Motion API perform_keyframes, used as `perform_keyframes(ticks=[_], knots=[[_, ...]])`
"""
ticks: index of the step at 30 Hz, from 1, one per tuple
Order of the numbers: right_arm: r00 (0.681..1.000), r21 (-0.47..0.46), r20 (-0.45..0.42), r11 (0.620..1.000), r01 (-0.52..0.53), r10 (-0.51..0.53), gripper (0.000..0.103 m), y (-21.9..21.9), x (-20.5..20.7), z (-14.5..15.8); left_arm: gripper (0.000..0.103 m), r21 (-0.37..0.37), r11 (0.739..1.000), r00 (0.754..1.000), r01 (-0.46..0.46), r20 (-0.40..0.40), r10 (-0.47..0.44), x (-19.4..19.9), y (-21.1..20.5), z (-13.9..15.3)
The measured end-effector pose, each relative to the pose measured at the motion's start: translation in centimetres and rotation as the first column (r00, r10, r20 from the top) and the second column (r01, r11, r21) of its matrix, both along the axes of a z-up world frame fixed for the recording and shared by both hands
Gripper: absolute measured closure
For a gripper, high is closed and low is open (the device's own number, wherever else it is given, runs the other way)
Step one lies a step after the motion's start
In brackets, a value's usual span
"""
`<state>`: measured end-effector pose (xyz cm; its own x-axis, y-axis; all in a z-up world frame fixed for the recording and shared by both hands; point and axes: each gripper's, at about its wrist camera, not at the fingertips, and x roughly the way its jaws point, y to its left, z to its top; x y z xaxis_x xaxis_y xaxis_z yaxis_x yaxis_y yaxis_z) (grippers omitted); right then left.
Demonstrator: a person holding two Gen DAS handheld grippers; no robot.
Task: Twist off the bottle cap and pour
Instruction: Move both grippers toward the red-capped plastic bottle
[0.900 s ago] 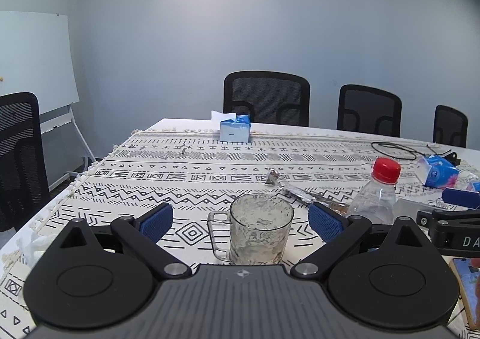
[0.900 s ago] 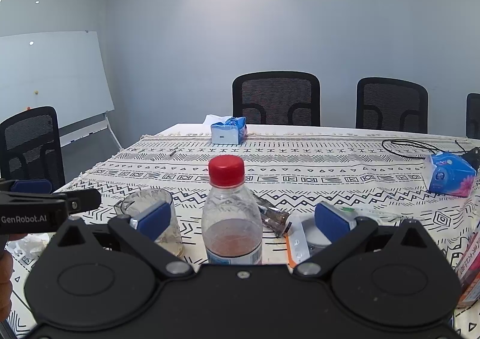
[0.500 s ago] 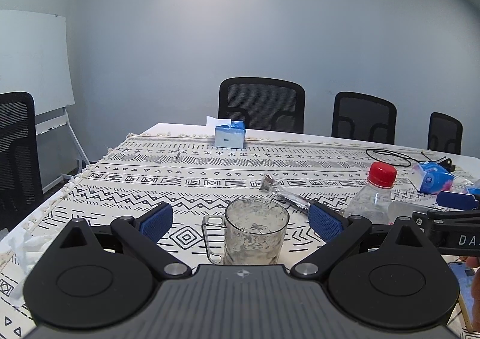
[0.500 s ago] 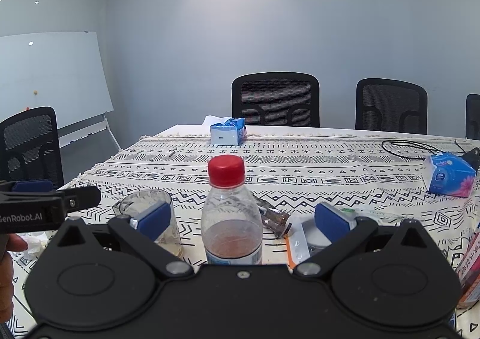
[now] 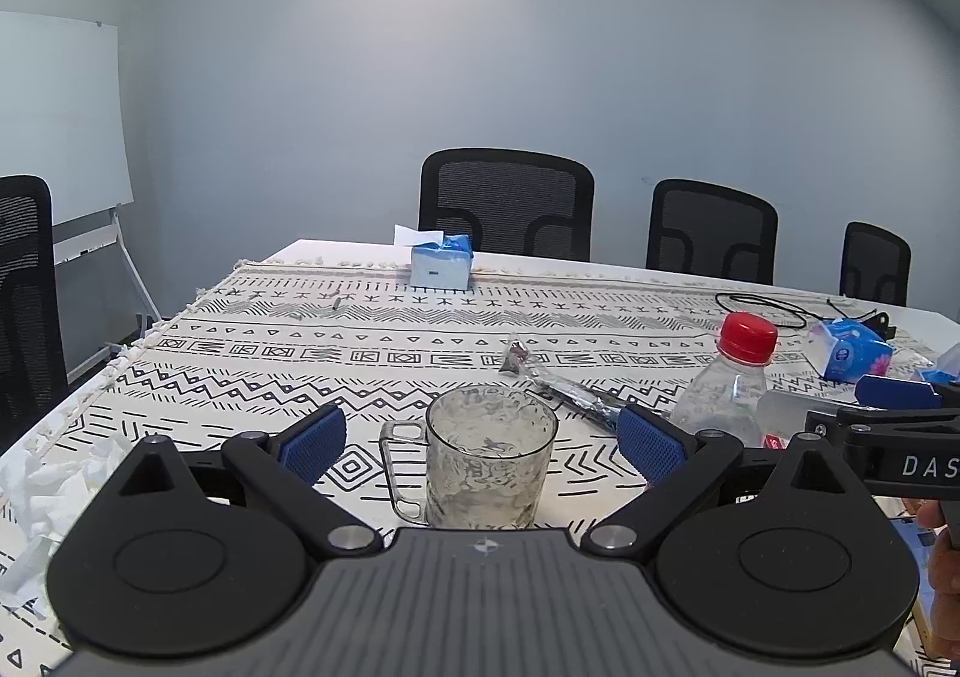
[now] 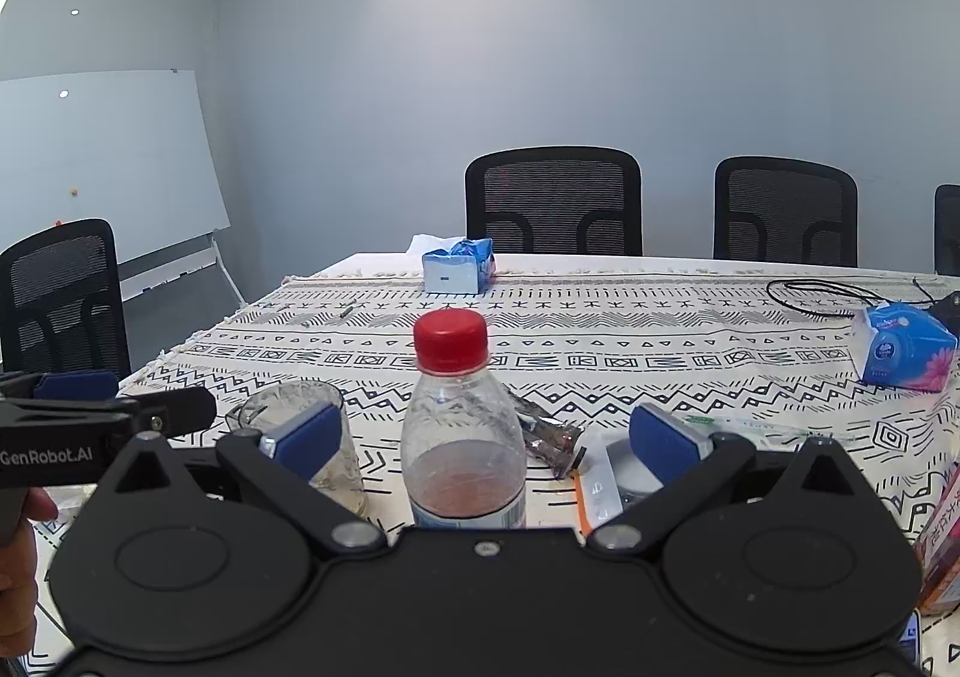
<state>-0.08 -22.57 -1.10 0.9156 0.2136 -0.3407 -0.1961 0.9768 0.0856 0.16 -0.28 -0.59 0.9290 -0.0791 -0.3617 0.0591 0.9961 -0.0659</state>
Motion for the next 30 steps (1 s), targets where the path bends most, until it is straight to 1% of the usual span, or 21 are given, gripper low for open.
perform_keyframes(ticks=[5,16,30], knots=[[1.0,0.0,-0.004,1.0,-0.001,0.001,0.0,0.02,0.06,0.1,0.005,0.001,1.0,1.0,0.001,0.003,-0.001,0.01,-0.07,0.01],[1.0,-0.003,-0.002,1.0,0.006,-0.006,0.0,0.12,0.13,-0.15,0.005,-0.024,0.999,1.0,0.03,0.012,-0.029,-0.23,0.3,0.04],[1.0,-0.005,-0.006,1.0,0.008,-0.008,0.0,0.1,0.21,-0.47,0.005,-0.023,0.999,0.999,0.04,0.012,-0.04,-0.32,0.17,-0.22]])
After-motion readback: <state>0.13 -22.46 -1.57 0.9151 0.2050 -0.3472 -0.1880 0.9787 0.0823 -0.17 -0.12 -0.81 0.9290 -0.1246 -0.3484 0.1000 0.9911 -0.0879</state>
